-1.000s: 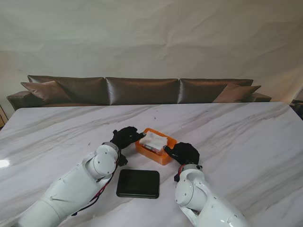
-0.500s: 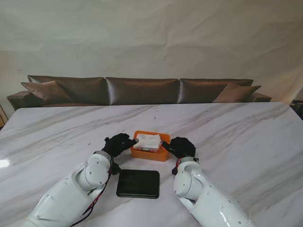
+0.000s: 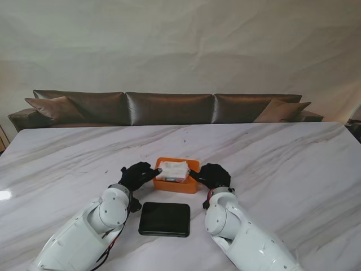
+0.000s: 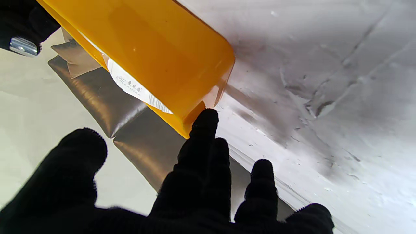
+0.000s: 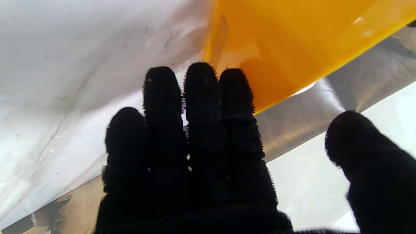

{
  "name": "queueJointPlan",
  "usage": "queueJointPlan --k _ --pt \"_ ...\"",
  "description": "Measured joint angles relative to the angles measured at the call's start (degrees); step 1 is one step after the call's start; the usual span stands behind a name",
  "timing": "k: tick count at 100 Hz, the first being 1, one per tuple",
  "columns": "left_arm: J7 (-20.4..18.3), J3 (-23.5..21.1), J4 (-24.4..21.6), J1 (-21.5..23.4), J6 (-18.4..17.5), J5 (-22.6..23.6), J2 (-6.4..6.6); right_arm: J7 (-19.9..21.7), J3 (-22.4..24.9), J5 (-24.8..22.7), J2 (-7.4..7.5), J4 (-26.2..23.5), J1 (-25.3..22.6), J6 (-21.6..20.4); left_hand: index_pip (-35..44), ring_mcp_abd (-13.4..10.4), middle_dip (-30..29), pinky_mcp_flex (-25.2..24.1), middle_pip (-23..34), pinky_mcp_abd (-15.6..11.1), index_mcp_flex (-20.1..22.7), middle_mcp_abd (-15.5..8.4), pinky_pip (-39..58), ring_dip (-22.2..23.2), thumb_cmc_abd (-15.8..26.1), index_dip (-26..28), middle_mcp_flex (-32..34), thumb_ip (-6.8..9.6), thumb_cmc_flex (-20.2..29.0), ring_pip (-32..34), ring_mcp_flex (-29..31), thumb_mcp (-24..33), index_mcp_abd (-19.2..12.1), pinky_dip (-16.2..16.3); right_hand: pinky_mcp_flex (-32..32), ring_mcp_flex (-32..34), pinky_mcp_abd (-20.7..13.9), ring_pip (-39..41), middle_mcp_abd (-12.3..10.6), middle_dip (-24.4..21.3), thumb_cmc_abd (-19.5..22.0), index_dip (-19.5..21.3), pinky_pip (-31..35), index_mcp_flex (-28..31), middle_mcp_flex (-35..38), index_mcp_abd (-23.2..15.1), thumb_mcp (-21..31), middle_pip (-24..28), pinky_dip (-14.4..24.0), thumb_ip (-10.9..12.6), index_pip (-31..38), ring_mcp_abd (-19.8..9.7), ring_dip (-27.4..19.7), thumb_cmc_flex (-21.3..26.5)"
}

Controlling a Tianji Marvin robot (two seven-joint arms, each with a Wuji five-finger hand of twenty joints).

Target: Refill a tissue box and feed the first sheet

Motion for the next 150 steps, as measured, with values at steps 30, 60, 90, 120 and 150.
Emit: queueJointPlan --k 30,60,90,120,150 --pt "0.0 -1.9 -2.4 2.5 0.5 0.0 0.2 2.5 0.2 -0.3 0.83 -1.5 -0.4 1.1 1.5 0.3 0.0 0.0 0.1 0.0 4.3 0.1 0.0 0.0 0.0 0.0 0.2 0.0 0.0 0.7 0.0 0.0 -0.9 0.0 -0.7 -0.8 0.0 -2.2 -0.1 0.0 0.8 0.0 -0.3 -4.3 -2.8 -0.3 -10.7 -0.9 -0.9 3.3 -3.4 0.0 -1.2 -0.2" --pt "-0.3 -3.4 -4.1 4.1 1.6 2.5 0.68 4.9 2.2 -0.9 1.57 -6.1 -2.6 4.1 1.7 1.0 0.0 0.0 0.1 0.0 3.1 0.6 0.0 0.0 0.0 0.0 0.2 0.0 0.0 1.8 0.0 0.0 -5.7 0.0 -1.7 -3.5 0.0 -4.0 0.4 -0.3 -1.2 -0.8 -2.4 -12.0 -10.3 -0.7 -7.2 -1.0 -1.3 6.3 -7.5 0.6 -1.5 -7.1" --pt "1.4 -8.2 -8.2 7.7 3.6 3.5 0.7 5.0 3.5 -0.8 2.45 -10.0 -5.9 5.0 2.5 4.2 0.0 0.0 0.8 0.0 -0.5 2.2 0.0 1.2 1.0 0.1 1.6 0.69 0.0 8.7 2.3 -2.2 -7.8 0.0 -1.8 -3.8 0.2 -5.0 1.1 -1.7 -1.2 -1.0 -3.0 -12.9 -11.1 -0.6 -7.2 -1.4 -1.5 6.3 -7.6 0.9 -2.2 -8.2" --pt "-2.3 -13.5 -17.8 16.1 4.8 3.1 2.05 4.8 2.7 -0.7 2.36 -9.9 -6.5 3.2 2.1 9.3 0.9 7.4 0.8 0.1 -3.8 2.9 0.3 4.1 2.1 0.1 6.5 1.31 0.0 15.0 9.9 -4.8 -7.9 3.4 -1.4 -3.8 0.2 -5.0 1.1 -2.2 -1.2 -1.0 -3.1 -12.8 -11.1 0.0 -7.2 -1.4 -1.6 6.3 -7.2 0.9 -2.6 -8.0" --pt "-1.8 -16.9 -25.9 23.5 9.8 1.8 2.43 4.8 5.5 -3.0 2.47 -17.7 -11.5 11.7 0.9 12.0 2.5 31.5 3.7 -0.8 -1.2 11.5 0.5 5.1 2.1 0.1 18.8 2.44 0.1 25.7 30.1 -5.3 -3.4 2.6 -0.3 -3.8 1.9 -6.9 3.3 -3.2 -1.1 -1.6 -3.3 -12.9 -11.1 1.6 -7.2 -1.4 -2.6 6.3 -7.4 2.5 -3.7 -8.2"
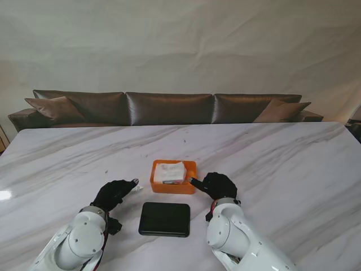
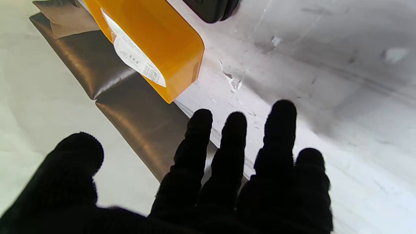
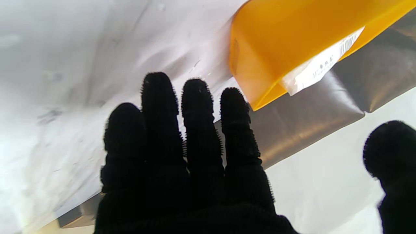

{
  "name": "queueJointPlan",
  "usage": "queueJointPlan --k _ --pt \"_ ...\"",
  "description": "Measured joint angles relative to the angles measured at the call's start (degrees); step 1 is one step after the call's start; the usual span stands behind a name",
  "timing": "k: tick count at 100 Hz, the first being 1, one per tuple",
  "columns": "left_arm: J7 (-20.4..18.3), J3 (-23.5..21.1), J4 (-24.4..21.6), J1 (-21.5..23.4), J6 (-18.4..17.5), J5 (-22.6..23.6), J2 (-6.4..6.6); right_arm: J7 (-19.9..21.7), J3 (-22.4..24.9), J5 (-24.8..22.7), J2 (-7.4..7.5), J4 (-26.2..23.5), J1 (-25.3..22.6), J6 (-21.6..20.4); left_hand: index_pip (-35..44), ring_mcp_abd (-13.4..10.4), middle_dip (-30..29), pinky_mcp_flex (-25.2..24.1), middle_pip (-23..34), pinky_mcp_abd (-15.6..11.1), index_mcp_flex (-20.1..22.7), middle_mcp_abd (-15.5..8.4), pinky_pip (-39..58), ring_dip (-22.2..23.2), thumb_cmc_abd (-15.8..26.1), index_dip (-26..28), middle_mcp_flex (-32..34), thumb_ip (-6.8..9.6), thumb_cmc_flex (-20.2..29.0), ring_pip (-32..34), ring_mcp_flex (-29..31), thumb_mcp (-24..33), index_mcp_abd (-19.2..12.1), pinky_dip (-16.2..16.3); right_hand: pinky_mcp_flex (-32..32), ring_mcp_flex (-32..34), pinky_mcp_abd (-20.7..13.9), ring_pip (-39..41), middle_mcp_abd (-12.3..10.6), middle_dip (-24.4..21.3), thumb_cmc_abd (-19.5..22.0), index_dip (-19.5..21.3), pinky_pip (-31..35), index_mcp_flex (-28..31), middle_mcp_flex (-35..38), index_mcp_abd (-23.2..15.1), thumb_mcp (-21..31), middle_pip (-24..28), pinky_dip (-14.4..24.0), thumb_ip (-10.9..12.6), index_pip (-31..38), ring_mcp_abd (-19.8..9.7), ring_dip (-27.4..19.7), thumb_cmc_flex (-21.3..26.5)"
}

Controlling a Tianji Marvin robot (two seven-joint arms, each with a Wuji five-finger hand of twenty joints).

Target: Refill a tissue box and feed the first sheet

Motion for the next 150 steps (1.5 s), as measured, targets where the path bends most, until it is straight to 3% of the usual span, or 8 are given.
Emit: queueJointPlan --k 18,34,54,66,77,101,113,150 --pt "2.1 -1.4 -3.0 2.7 2.9 -8.6 -0.8 0.3 1.1 -0.2 0.29 -7.9 -5.1 5.8 -1.6 0.9 0.4 7.8 0.7 3.2 5.0 5.1 0.0 -3.2 0.0 -0.8 6.9 -0.04 1.4 1.0 4.7 0.0 4.9 -6.1 6.2 0.1 3.5 -2.2 5.0 -4.4 0.7 -2.3 -0.6 -0.1 -2.0 6.2 0.0 0.8 -6.8 0.5 -0.1 3.0 -7.2 -0.1" --pt "1.9 -2.1 -4.1 4.0 4.1 -9.6 -1.41 -0.9 2.3 2.5 -0.36 -12.4 -9.2 7.6 -4.8 2.8 0.2 12.5 0.7 5.8 6.4 8.4 -1.3 -6.1 0.0 -2.8 9.9 -1.42 1.5 1.3 7.4 0.9 8.7 -11.4 7.7 0.1 5.7 -4.1 8.0 -4.9 0.7 -4.5 -2.1 -1.5 -2.9 10.3 -0.1 1.3 -13.5 0.6 0.2 4.7 -9.4 0.3" --pt "1.2 -4.4 -6.0 5.0 7.4 -22.9 -2.07 -5.8 2.7 8.2 -2.7 -13.5 -12.1 7.7 -6.7 4.1 -0.4 16.0 -0.3 7.0 8.5 11.1 -35.1 -6.8 0.0 -3.6 10.4 -2.1 2.1 1.3 7.5 2.7 11.6 -15.7 8.6 0.1 7.6 -4.2 9.6 -4.9 0.7 -5.2 -2.5 -1.5 -2.9 11.7 -0.2 1.4 -16.9 0.6 0.4 6.4 -9.9 1.8" --pt "1.6 -5.4 -6.3 5.3 8.2 -25.8 -2.96 -7.6 2.4 10.7 -3.61 -13.6 -12.7 7.4 -6.7 4.2 -0.4 16.7 -0.3 6.9 8.6 11.3 -36.7 -7.0 0.0 -3.6 10.4 -2.1 2.2 2.6 8.6 4.5 12.2 -19.4 9.5 0.7 7.8 -4.2 9.6 -4.9 0.8 -5.3 -2.5 -1.4 -2.9 11.7 -0.2 1.4 -17.5 0.7 0.4 6.5 -9.9 2.5" --pt "1.7 -7.0 -7.4 5.9 10.0 -30.7 -3.41 -9.4 2.0 11.9 -4.46 -13.3 -12.8 7.1 -6.7 4.2 0.5 17.9 1.2 6.9 8.6 11.7 -36.7 -6.4 0.0 -3.6 10.4 -2.1 2.3 4.9 9.9 4.5 12.3 -20.2 9.6 0.7 7.8 -4.2 9.7 -4.9 0.9 -5.3 -2.5 -1.4 -2.9 11.7 -0.2 1.4 -17.7 0.8 0.6 6.5 -9.9 3.1" --pt "2.1 -8.2 -11.7 7.8 13.4 -30.6 -3.74 -8.9 1.5 13.1 -5.14 -11.6 -12.0 7.2 -2.0 4.2 1.8 23.1 4.3 7.9 8.6 12.1 -35.1 -5.9 0.0 -2.1 11.8 -2.1 2.8 8.1 14.0 4.7 12.3 -18.9 9.6 0.7 7.8 -4.2 9.7 -4.9 0.9 -5.5 -2.5 -1.4 -2.9 11.7 -0.7 1.4 -18.3 0.8 0.7 6.5 -9.9 3.2" --pt "3.4 -9.4 -12.5 8.1 13.9 -34.7 -4.31 -8.7 1.5 13.5 -5.2 -11.2 -11.6 7.2 -0.8 4.2 1.9 24.1 4.5 8.0 8.6 12.5 -35.1 -5.9 0.0 -1.5 11.8 -2.1 2.8 8.9 14.6 4.7 12.4 -19.3 9.6 0.7 7.8 -4.2 9.7 -4.9 1.0 -5.5 -2.5 -1.4 -2.9 11.8 -0.8 1.4 -18.3 1.2 0.8 6.5 -9.9 3.7" --pt "5.1 -11.2 -7.8 6.5 12.5 -45.0 -5.6 -7.6 1.2 14.0 -5.12 -10.4 -10.9 6.7 3.1 4.2 2.5 25.8 6.1 8.2 8.6 12.6 -35.0 -5.4 0.0 0.0 13.2 -2.1 2.8 11.0 16.7 4.5 12.9 -21.1 9.6 0.7 7.8 -4.2 9.7 -4.9 1.0 -5.6 -2.5 -1.4 -2.9 11.8 -0.8 1.4 -19.0 1.3 0.9 6.5 -9.9 4.4"
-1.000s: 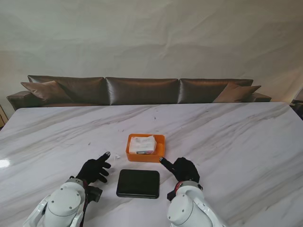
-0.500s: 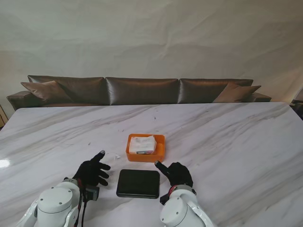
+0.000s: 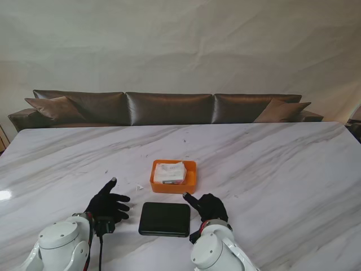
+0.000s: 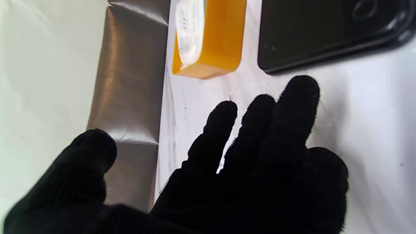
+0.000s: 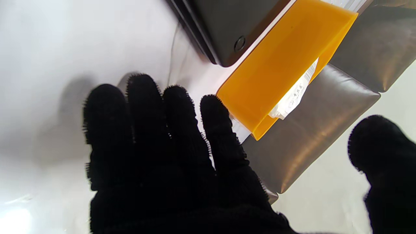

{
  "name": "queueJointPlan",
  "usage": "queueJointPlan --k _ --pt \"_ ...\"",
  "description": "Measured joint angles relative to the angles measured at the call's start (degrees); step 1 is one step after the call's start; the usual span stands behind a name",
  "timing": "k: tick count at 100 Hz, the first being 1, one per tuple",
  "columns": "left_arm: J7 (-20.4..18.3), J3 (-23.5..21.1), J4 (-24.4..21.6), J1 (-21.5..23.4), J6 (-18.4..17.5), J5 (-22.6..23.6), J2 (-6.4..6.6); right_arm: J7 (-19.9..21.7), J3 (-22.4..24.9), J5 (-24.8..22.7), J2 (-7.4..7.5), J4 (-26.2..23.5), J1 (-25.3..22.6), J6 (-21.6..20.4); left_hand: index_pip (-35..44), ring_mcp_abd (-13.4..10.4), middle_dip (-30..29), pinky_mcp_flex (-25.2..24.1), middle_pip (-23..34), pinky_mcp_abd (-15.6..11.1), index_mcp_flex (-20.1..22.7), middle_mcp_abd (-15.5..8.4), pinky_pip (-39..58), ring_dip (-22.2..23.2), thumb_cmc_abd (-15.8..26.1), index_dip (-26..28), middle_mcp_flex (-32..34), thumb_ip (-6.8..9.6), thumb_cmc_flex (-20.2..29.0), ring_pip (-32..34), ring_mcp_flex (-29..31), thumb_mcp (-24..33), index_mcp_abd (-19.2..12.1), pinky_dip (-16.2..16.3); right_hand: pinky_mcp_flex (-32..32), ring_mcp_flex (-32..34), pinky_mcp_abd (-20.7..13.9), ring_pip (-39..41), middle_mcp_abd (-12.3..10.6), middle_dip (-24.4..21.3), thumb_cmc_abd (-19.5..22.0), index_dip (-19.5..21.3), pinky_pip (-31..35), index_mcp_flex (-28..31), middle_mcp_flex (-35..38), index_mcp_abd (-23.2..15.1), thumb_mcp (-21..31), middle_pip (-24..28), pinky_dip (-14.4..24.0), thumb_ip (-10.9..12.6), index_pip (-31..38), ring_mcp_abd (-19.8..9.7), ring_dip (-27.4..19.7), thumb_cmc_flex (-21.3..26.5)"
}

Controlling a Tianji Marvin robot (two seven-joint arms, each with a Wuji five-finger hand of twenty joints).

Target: Refill a tissue box and feed the first sheet

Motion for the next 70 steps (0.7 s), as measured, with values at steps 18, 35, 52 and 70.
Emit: queueJointPlan --k 18,35,52,70 --pt "-0.8 -0.4 2.0 -1.3 0.3 1.5 -0.19 0.3 0.1 0.0 0.03 0.0 0.0 0.1 2.0 -1.6 0.3 4.9 1.0 -1.7 0.0 0.0 -0.2 0.7 0.0 1.0 0.7 0.0 0.0 1.3 1.7 -0.5 0.0 -0.6 0.0 0.0 0.0 0.0 0.0 0.0 0.0 0.0 0.0 0.0 0.0 0.0 -0.6 0.0 0.0 0.0 0.0 0.0 0.0 0.2" --pt "-1.8 -0.9 3.3 -2.3 0.9 2.5 -0.24 0.7 0.1 0.3 0.06 0.1 0.1 0.3 3.1 -3.9 0.3 7.5 1.0 -4.8 0.0 -0.8 2.1 0.9 0.0 1.4 0.7 0.0 0.0 1.9 2.2 -0.7 0.0 -0.6 0.0 0.0 0.0 0.0 0.0 0.0 0.0 0.0 0.0 0.0 0.0 0.0 -0.6 0.0 0.0 0.0 0.0 0.0 0.0 0.2" --pt "-2.2 -1.9 5.4 -3.7 1.1 2.5 -0.28 0.7 -0.2 0.7 0.03 0.7 0.7 0.4 4.4 -7.2 0.8 8.0 1.9 -8.9 -0.1 -2.4 14.1 2.1 0.8 2.4 0.7 0.37 0.0 3.1 2.3 -1.3 -0.1 0.6 0.0 0.2 0.0 1.5 0.0 0.0 0.0 0.0 0.0 0.0 0.0 0.0 -0.6 0.0 -0.1 0.0 0.0 0.0 0.0 0.3" --pt "-2.1 -3.0 8.8 -5.2 1.6 2.3 -0.23 1.1 -0.3 0.9 0.02 0.9 1.1 0.4 4.9 -12.5 0.9 5.4 2.2 -14.7 -0.5 -5.5 44.6 2.2 1.3 2.8 0.6 0.37 0.0 5.0 2.9 -1.3 -1.4 2.8 0.0 0.3 0.0 1.5 0.0 0.0 0.0 0.0 0.0 0.0 0.0 0.0 -0.6 0.0 -0.1 0.0 0.0 0.0 0.0 0.3"
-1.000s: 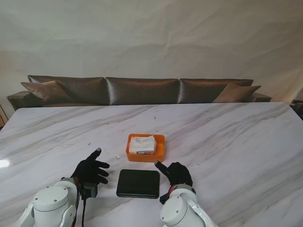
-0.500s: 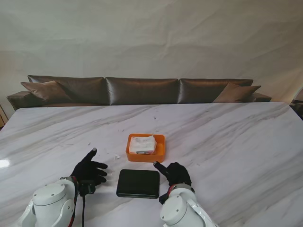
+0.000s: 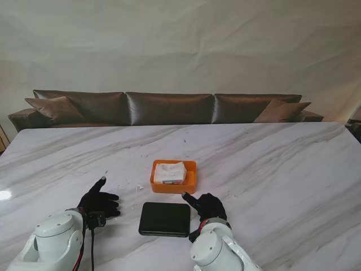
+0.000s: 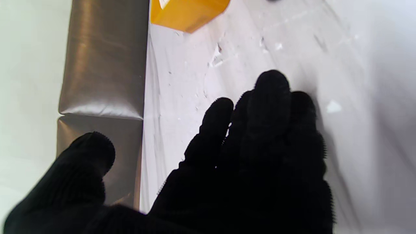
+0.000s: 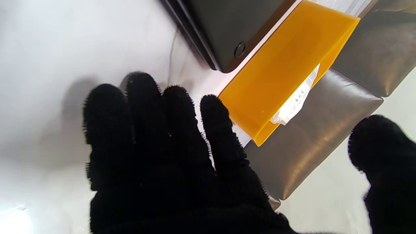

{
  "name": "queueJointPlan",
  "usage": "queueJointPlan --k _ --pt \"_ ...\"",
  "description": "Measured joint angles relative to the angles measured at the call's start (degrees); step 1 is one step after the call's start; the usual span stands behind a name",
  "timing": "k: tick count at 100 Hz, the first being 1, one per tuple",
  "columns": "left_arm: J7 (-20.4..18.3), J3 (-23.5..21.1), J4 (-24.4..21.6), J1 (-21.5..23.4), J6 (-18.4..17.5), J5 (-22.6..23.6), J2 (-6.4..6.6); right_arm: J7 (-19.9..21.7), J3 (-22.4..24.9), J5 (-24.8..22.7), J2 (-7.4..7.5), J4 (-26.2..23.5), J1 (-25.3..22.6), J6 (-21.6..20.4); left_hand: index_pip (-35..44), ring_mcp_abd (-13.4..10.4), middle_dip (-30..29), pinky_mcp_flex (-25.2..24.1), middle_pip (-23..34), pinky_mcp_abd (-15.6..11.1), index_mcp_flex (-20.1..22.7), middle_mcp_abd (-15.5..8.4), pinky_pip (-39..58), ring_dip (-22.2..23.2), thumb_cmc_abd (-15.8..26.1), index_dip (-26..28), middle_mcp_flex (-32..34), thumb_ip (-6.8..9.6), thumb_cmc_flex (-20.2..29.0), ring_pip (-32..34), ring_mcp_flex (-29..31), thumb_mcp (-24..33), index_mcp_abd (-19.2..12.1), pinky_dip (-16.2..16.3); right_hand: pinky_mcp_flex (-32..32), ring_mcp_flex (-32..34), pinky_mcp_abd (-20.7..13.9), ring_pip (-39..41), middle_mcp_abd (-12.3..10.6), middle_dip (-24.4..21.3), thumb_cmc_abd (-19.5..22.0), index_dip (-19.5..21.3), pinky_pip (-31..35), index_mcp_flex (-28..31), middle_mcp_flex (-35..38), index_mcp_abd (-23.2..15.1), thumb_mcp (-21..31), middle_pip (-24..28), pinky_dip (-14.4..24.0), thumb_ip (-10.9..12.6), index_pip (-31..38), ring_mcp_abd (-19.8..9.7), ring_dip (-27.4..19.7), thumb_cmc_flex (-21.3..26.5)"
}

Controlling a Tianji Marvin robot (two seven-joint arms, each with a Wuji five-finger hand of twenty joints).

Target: Refill a tissue box and feed the first sheet

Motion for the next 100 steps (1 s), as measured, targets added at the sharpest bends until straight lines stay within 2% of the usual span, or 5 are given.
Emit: queueJointPlan --k 5,8,12,24,100 --pt "-0.2 0.0 0.8 -0.3 0.4 0.3 0.09 0.0 0.0 0.2 -0.01 0.1 0.1 0.0 0.1 -1.8 0.0 -1.9 0.0 -2.1 -0.5 -1.2 9.8 0.0 0.0 0.0 0.0 0.0 0.0 0.0 0.0 0.0 -0.3 0.2 0.0 0.0 0.0 0.1 0.0 0.0 0.0 0.0 0.0 0.0 0.0 0.0 0.0 0.0 0.0 0.0 0.0 0.0 0.0 0.0" --pt "-0.4 0.0 1.3 -0.4 0.7 0.5 0.16 0.0 0.0 0.3 -0.02 0.1 0.2 0.0 0.1 2.4 0.0 -3.9 0.0 3.7 -0.5 0.6 27.4 0.0 0.0 0.0 0.0 0.0 0.0 0.1 0.1 -0.1 -0.4 0.7 0.0 0.0 0.0 0.3 0.0 0.0 0.0 0.0 0.0 0.0 0.0 0.0 0.0 0.0 0.0 0.0 0.0 0.0 0.0 0.0" --pt "-1.0 0.3 2.0 -0.5 1.2 0.8 0.2 0.0 0.0 0.6 -0.04 0.2 0.3 0.0 0.1 4.4 0.0 -4.1 0.0 7.3 -0.6 1.9 50.9 0.3 0.0 0.0 0.0 0.0 0.0 0.1 0.1 -0.1 -0.2 -1.0 0.0 0.0 0.0 0.5 0.0 0.0 0.0 0.0 0.0 0.0 0.0 0.0 0.0 0.0 0.0 0.0 0.0 0.0 0.1 0.0" --pt "-1.9 1.1 2.2 -0.6 1.5 1.8 0.32 0.0 -0.1 1.4 -0.09 0.4 0.6 -0.3 -1.0 4.3 -0.7 -1.8 -0.7 7.0 -0.6 2.2 49.0 0.3 0.0 0.0 0.0 0.01 0.0 -0.6 0.1 -0.1 0.2 -1.6 0.0 0.2 0.0 0.9 0.0 0.0 0.0 0.0 0.0 0.0 0.0 0.0 0.0 0.0 -0.6 0.0 0.0 -0.1 0.2 0.0" --pt "-1.5 6.3 -2.7 1.0 4.9 6.1 0.79 -0.3 -1.3 8.6 -1.67 0.0 0.8 -0.1 -8.2 9.5 -3.4 -8.2 -6.6 12.0 -0.5 2.6 60.8 -2.9 0.0 -3.1 0.0 0.02 0.0 -7.0 -6.3 -0.1 0.6 -1.7 0.2 0.3 0.4 2.0 1.3 0.0 0.3 -0.8 -0.1 -1.0 -0.9 2.8 -1.4 0.6 -1.9 0.0 -0.9 -0.2 0.9 2.7"
